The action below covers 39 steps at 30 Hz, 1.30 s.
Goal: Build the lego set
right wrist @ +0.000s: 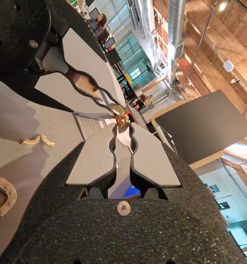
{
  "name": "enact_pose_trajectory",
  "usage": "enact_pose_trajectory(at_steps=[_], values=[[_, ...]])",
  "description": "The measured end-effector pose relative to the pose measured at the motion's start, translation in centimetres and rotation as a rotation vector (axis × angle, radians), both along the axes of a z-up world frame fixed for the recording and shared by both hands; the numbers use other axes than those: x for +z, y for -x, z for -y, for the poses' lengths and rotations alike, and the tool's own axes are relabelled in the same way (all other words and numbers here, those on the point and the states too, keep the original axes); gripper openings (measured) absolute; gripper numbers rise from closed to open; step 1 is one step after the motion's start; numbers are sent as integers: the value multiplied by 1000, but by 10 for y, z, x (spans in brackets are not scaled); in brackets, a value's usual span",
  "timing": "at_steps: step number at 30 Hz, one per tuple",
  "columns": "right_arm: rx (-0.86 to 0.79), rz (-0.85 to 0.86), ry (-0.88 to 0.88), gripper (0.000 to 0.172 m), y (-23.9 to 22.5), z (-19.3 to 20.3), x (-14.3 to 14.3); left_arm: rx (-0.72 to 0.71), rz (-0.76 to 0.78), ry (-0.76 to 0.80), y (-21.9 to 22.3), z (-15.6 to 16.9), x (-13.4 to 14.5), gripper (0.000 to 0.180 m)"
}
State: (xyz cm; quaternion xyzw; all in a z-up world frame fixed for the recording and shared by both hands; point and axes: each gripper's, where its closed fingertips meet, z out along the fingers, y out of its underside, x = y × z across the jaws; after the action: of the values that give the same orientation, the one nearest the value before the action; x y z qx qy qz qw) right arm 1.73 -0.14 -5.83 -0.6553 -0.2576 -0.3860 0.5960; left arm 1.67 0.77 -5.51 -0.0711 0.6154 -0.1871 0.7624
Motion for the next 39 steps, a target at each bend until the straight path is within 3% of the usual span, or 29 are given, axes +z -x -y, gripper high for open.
enact_pose_trajectory(at_steps=[10,12,16,24,32,39], values=[[-3,55,-22,13,0,5,4,0,35,-43,3,4,3,11],[6,77,-47,1,1,7,7,-28,44,-35,4,8,5,13],[25,111,-74,1,5,10,10,-62,50,-17,6,11,8,15],[62,127,12,1,7,10,-11,-78,-52,19,0,4,-9,11],[-1,-143,153,4,-28,-1,-28,-44,-119,108,-10,-26,-18,11],[-73,-352,231,15,-52,-41,-7,-21,-151,94,-6,-53,-31,11]])
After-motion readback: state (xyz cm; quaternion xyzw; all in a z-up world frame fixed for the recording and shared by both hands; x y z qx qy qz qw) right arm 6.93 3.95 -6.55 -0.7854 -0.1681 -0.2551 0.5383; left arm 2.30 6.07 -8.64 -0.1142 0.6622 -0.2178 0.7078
